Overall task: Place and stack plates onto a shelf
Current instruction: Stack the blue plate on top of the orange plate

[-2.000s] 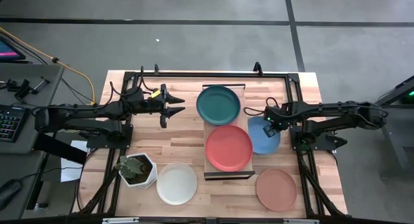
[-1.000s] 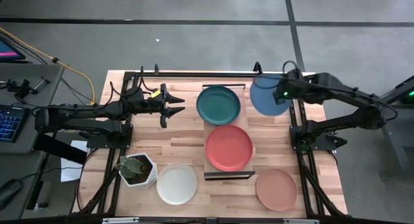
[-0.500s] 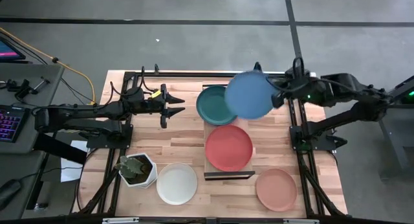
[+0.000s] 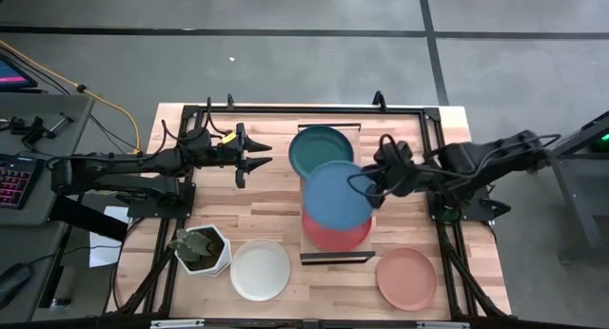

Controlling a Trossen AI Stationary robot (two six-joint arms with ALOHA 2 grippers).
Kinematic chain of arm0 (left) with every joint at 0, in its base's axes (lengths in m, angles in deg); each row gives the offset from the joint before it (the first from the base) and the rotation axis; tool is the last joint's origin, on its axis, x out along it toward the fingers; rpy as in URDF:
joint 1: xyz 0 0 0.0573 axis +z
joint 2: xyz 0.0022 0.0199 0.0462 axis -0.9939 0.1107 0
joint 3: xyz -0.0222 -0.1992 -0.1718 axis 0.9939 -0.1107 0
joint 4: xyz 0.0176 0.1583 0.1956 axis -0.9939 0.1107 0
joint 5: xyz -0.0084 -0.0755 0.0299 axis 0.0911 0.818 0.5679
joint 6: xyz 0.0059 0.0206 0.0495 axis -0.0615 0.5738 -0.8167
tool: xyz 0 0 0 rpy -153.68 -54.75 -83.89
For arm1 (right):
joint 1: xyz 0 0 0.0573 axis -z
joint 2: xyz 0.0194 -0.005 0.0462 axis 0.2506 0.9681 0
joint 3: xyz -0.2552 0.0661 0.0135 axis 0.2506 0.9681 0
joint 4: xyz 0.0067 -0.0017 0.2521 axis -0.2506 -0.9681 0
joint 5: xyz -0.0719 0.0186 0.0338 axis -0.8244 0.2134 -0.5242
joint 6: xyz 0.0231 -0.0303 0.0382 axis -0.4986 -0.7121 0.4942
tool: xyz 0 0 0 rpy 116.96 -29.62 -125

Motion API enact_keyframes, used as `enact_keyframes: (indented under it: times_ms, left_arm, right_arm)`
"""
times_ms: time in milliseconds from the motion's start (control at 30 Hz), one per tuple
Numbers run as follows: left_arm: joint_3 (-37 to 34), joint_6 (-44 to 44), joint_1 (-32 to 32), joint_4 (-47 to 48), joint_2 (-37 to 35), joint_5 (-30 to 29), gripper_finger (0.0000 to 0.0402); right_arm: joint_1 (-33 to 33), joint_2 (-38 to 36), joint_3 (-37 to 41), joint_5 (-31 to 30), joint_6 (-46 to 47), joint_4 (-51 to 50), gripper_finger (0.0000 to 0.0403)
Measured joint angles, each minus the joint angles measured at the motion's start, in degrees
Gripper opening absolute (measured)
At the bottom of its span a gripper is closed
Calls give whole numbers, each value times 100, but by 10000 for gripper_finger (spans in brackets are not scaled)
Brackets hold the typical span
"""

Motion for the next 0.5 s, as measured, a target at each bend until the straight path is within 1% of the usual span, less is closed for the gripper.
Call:
enact_keyframes:
  times_ms: [100, 267, 500]
  left_arm:
    - [0, 2, 0, 2, -2, 0, 145]
    - [0, 2, -1, 3, 1, 0, 145]
    - [0, 4, -1, 8, -2, 0, 145]
  right_arm:
    - [-5, 42, -3, 247, 8, 123, 0]
    - [-1, 43, -7, 569, 113, 41, 0]
    - [-1, 47, 28, 825, 151, -124, 0]
